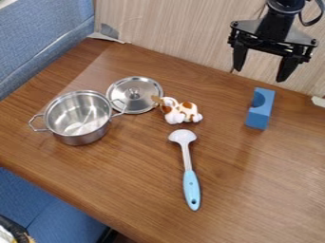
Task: Moved the silver pot to the middle right of the table.
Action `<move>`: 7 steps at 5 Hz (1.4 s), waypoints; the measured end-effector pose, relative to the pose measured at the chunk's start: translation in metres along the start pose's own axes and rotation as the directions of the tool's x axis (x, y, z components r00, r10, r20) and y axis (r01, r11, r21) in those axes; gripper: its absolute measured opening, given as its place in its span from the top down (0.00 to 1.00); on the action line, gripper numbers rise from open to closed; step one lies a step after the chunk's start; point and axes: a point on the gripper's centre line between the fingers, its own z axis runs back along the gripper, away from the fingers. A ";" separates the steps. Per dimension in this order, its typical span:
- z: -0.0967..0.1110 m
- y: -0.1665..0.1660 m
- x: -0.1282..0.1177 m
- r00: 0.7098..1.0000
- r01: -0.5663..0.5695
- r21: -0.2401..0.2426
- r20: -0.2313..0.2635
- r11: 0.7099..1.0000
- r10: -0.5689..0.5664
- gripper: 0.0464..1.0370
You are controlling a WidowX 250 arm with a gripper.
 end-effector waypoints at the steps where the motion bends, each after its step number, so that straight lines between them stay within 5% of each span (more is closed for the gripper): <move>1: -0.014 0.000 -0.006 0.999 0.002 0.017 -0.034 1.000 -0.002 0.04; 2: -0.027 0.016 -0.018 0.998 -0.012 0.055 -0.056 0.998 0.015 0.04; 5: 0.009 0.117 -0.038 0.981 -0.192 0.098 0.003 0.977 0.192 0.04; 6: 0.003 0.151 -0.057 0.985 -0.155 0.123 -0.055 0.980 0.163 0.04; 7: -0.003 0.164 -0.071 0.994 -0.031 0.095 -0.100 0.995 0.041 0.04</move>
